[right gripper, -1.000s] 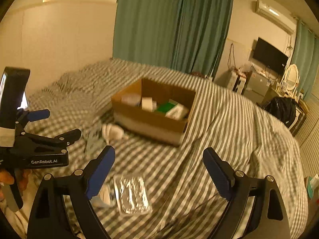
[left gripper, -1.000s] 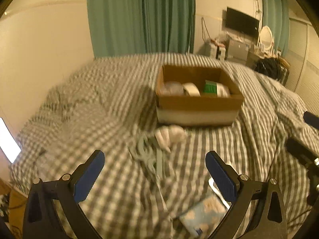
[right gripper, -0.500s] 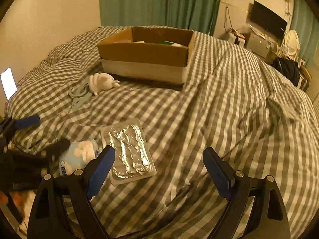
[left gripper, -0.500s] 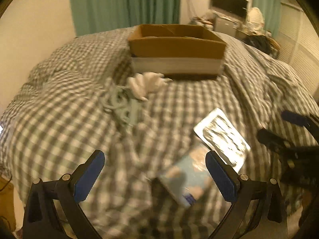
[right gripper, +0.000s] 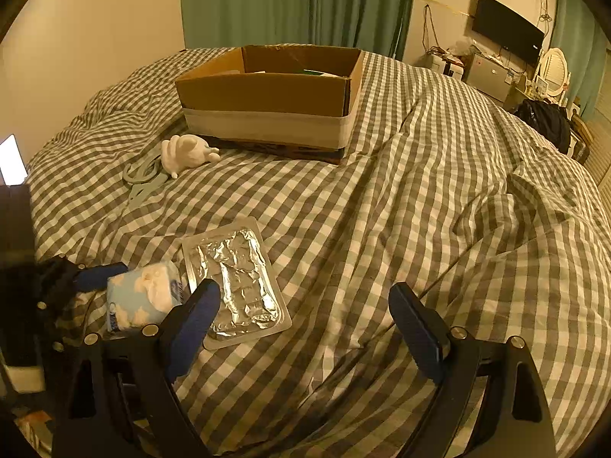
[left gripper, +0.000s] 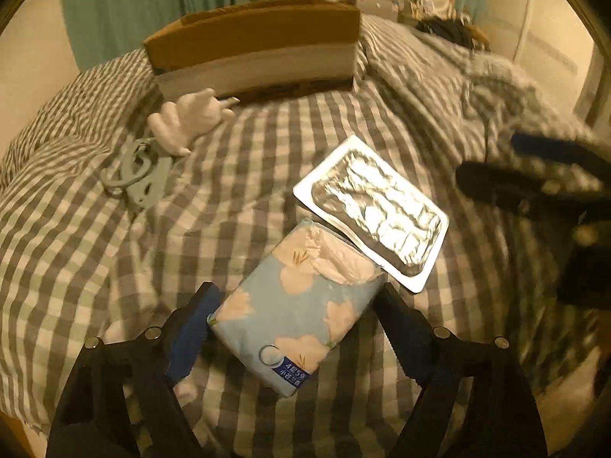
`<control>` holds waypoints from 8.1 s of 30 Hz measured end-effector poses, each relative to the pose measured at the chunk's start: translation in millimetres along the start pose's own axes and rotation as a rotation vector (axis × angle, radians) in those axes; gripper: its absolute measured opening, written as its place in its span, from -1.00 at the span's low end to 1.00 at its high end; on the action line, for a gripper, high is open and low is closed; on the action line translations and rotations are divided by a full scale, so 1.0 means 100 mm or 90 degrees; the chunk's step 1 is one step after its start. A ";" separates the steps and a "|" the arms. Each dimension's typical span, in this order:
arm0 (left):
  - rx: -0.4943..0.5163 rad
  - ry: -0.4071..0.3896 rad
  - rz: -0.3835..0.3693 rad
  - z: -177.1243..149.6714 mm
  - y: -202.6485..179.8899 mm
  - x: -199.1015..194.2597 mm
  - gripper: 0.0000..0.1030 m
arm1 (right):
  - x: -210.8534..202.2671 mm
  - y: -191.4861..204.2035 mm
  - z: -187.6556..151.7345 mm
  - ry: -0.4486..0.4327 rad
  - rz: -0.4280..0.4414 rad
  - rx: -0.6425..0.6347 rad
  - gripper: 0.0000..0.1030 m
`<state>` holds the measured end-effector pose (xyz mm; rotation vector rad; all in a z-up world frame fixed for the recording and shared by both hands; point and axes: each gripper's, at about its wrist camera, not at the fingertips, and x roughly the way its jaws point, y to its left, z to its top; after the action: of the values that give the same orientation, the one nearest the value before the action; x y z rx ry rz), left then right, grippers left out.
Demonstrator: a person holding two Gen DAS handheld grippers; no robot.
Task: Organize objects
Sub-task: 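Return both tools to the remaining items and grasp the floral tissue pack with the left tool, then grasp the foil blister pack with the right tool, then lower the tissue pack and blister pack into the box and open both tools, then grasp the blue hanger with the left tool while the right tool grasps the white plush toy, then carry the hanger and plush toy into the box and release both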
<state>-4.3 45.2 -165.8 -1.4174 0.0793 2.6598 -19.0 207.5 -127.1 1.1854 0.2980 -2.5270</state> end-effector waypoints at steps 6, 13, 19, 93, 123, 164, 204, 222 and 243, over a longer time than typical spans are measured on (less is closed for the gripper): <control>-0.013 -0.067 0.064 0.12 0.15 -0.31 0.60 | 0.12 0.06 0.03 0.006 0.039 0.012 0.74; -0.058 -0.058 0.101 0.14 0.37 -0.23 0.60 | 0.32 0.18 0.03 0.036 0.061 -0.005 0.74; -0.091 -0.068 0.112 0.12 0.55 -0.29 0.60 | 0.61 0.38 0.01 0.074 0.070 -0.040 0.74; -0.033 -0.136 0.068 2.89 1.02 0.85 0.65 | 1.23 -0.56 2.62 -0.086 0.127 0.027 0.43; -0.087 -0.239 0.160 2.12 1.23 -0.86 0.95 | -0.61 -0.04 2.17 -0.233 0.050 -0.022 0.76; -0.121 0.004 0.118 0.72 1.11 0.36 0.28 | 0.69 0.18 1.12 -0.052 0.095 0.017 0.76; -0.152 -0.085 0.152 1.02 1.69 -0.05 0.28 | 1.13 0.87 1.39 -0.020 0.125 -0.067 0.59; -0.061 -0.175 0.105 1.36 0.78 -0.67 0.28 | -0.10 0.06 1.44 -0.160 0.054 -0.007 0.59; -0.012 -0.213 0.080 2.68 0.67 -0.36 0.28 | -0.18 -0.45 2.60 -0.242 0.039 -0.016 0.59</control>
<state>-214.3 4.2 13.0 -0.9832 0.1140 2.9663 -208.1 168.4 53.3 0.6711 0.1921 -2.6158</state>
